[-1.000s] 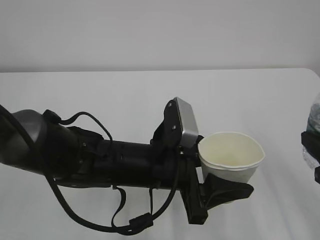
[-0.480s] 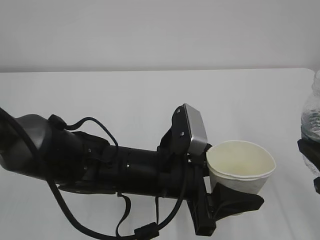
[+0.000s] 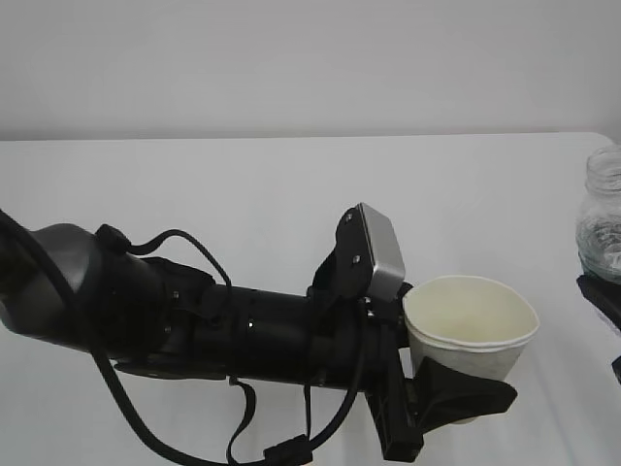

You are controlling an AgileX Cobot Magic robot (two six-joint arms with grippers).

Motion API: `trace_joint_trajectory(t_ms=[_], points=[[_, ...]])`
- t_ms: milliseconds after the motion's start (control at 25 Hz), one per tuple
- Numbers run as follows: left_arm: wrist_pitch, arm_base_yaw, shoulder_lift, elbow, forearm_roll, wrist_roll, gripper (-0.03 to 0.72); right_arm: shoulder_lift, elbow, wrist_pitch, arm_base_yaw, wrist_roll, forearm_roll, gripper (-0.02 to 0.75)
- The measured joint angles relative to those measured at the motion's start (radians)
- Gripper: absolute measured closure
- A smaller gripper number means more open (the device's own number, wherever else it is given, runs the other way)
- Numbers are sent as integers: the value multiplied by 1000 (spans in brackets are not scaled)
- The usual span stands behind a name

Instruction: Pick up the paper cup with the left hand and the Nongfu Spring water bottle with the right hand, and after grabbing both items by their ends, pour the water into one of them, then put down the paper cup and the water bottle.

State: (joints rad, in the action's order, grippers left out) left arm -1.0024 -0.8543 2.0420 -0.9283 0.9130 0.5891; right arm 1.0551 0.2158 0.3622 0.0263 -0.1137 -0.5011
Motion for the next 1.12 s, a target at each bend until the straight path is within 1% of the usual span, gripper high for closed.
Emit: trace_joint_trajectory(t_ms=[640,1120], points=[[26,-9,0,0,0,3,235,0,0,23,0,-272,-2,316],[26,-9,0,0,0,3,235,0,0,24,0,-407,-2,316]])
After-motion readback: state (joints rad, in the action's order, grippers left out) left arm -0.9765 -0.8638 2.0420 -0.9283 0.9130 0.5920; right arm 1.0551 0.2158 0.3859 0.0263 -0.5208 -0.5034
